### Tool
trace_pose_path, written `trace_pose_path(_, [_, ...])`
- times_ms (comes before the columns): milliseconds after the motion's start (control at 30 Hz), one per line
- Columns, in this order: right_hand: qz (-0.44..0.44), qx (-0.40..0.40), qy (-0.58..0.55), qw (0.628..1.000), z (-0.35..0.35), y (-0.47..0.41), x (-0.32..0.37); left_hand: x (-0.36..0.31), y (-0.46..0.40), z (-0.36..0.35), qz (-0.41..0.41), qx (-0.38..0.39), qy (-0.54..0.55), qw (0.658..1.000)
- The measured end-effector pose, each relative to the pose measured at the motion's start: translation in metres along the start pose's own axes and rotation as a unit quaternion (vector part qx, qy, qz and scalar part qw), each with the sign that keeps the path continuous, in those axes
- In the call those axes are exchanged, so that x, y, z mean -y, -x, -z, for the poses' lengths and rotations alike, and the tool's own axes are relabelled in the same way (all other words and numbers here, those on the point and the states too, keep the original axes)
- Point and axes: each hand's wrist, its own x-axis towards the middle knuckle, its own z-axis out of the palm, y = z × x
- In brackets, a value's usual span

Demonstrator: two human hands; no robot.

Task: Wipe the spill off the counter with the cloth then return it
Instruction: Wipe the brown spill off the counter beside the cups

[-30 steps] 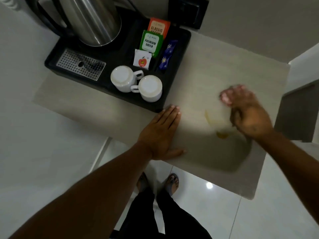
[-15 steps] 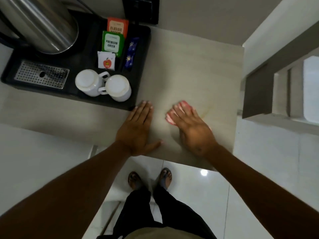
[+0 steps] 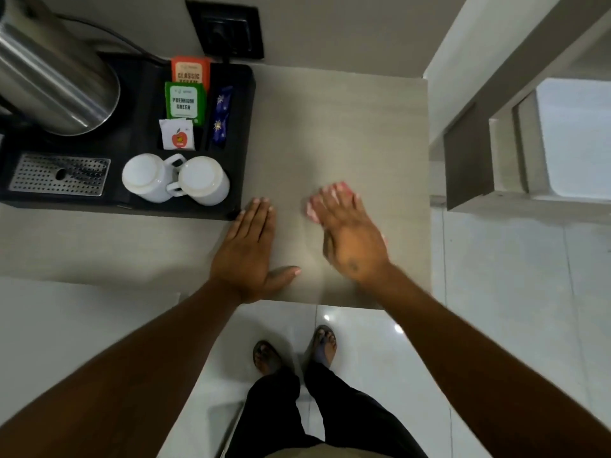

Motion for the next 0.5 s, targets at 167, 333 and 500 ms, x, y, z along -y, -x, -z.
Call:
trace_pose_path(167, [-0.098, -0.014, 0.001, 0.995, 0.015, 0.055, -0.045, 0.002, 0.004, -0.003, 0.001, -0.012, 0.000, 1.000])
trace_pose_path(333, [-0.179, -0.064, 0.016, 0.982, 0.046, -0.033, -0.089, 0.000, 0.002, 0.001, 0.002, 0.005, -0.001, 1.000])
trace_pose_path(500, [-0.120, -0.064, -0.002, 0.991, 0.018, -0.036, -0.027, -0.001, 0.001, 0.003, 0.000, 0.006, -0.007, 1.000])
